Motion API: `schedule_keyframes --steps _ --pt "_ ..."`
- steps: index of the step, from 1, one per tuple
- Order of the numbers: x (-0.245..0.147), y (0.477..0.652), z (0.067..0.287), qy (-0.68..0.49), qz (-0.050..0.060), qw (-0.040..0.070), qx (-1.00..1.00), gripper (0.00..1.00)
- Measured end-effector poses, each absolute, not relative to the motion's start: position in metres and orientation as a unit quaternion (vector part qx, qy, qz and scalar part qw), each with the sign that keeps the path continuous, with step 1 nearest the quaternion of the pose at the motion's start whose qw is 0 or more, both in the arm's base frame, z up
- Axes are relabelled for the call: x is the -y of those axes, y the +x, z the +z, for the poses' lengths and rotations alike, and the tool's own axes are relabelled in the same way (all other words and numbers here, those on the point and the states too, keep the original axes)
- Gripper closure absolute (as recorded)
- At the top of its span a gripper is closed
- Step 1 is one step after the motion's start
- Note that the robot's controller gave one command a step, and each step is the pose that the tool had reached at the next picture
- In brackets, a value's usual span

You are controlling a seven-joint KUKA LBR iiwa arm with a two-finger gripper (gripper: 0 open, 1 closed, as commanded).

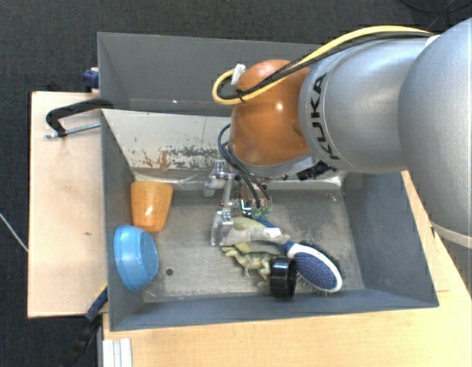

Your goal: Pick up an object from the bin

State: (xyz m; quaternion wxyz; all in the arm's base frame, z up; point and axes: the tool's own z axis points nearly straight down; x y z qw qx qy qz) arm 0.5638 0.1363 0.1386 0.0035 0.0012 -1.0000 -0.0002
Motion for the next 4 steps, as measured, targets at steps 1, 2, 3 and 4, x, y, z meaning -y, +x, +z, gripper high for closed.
schedule_keyframes --steps 1,2,3,4 --pt "-0.077 0.518 0.102 0.002 0.001 0.002 1.000 0.00" --pt "-0.079 0.523 0.074 -0.012 -0.003 -0.010 1.000 0.00" --pt "-0.078 0.524 0.077 -0.013 -0.003 -0.012 1.000 1.00" --pt "-0.074 0.534 0.255 0.105 -0.001 -0.007 0.994 1.00"
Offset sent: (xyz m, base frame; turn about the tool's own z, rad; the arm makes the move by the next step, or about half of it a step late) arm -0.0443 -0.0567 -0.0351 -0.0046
